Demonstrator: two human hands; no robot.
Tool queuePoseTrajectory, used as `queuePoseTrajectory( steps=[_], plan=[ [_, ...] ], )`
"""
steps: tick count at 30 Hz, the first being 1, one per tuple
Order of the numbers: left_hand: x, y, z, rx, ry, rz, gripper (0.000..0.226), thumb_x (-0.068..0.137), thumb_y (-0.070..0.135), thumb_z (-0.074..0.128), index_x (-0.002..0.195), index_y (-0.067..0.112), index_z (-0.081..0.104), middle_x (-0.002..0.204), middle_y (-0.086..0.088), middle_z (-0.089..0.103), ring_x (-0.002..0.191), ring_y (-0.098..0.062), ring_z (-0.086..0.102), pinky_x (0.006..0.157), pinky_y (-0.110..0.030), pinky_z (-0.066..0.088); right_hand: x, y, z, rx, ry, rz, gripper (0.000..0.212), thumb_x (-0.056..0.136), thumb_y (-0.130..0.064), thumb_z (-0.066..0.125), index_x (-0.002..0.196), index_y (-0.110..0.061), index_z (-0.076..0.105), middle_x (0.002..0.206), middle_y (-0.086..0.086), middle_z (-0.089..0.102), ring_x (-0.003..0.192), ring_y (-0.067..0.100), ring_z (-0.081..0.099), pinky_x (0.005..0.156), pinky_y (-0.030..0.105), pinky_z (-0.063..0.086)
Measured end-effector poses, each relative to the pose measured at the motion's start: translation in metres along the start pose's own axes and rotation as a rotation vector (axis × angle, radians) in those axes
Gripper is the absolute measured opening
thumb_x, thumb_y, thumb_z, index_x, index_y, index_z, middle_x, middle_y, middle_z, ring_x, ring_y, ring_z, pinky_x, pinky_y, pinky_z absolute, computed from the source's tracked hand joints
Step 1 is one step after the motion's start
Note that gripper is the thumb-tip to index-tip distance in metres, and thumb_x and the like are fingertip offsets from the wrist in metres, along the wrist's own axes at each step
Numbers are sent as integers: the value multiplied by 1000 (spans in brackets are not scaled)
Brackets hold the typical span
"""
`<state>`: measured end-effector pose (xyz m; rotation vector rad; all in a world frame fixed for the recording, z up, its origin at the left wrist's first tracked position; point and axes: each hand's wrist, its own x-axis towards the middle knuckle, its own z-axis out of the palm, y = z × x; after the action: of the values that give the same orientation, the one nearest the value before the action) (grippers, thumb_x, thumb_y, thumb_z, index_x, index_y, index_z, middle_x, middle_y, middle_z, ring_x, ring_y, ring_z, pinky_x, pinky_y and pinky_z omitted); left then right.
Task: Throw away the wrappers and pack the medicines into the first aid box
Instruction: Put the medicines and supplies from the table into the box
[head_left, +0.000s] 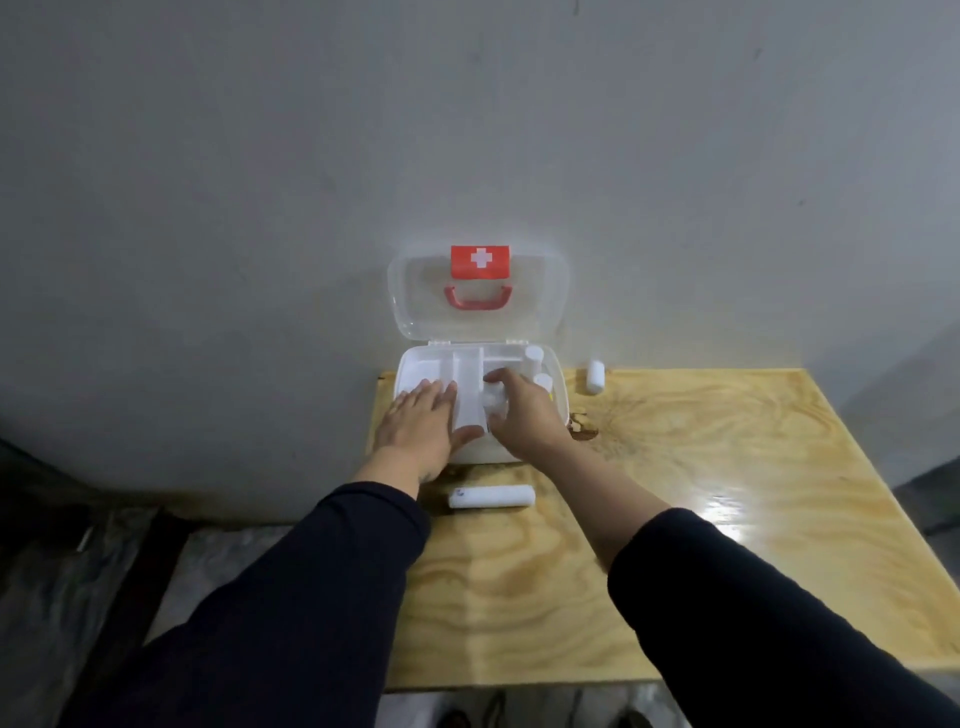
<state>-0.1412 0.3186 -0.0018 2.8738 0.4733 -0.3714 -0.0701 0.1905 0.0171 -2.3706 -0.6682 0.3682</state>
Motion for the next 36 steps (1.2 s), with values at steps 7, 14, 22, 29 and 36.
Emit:
queuePoseTrajectory(
  steps=[7,14,22,29,36],
  plan=[
    [3,-2,6,34,33,9,78,94,63,22,155,17,6,164,-6,6,152,-22,3,123,-37,3,-1,3,-6,-45,-15,34,50,85,-8,64,134,-14,52,127,11,62,115,26,58,97,31,46],
    [1,-2,7,82,32,8,79,94,64,19,155,16,3,165,-6,4,152,-22,1,123,-37,2,-35,17,-7,-53,176,-252,16,81,-13,70,96,-13,68,91,-5,57,83,13,55,75,27,49],
    [2,-4,11,62,44,20,78,95,63,20,156,17,3,165,-6,4,152,-22,1,124,-39,3,-68,43,35,-90,-52,-196,16,81,-17,71,97,-19,73,104,-2,72,96,16,63,79,24,45],
    [2,-5,11,71,36,26,80,94,65,18,156,17,3,165,-5,4,152,-22,1,123,-39,2,-63,56,49,-151,-136,-66,12,86,-18,62,93,-22,71,107,3,69,99,24,62,80,32,49],
    [0,-5,11,68,34,31,79,94,65,17,156,18,2,165,-5,3,152,-21,1,123,-38,3,-69,83,-9,-25,-95,138,23,87,-6,58,94,-22,74,105,2,64,86,24,63,69,30,49]
  ],
)
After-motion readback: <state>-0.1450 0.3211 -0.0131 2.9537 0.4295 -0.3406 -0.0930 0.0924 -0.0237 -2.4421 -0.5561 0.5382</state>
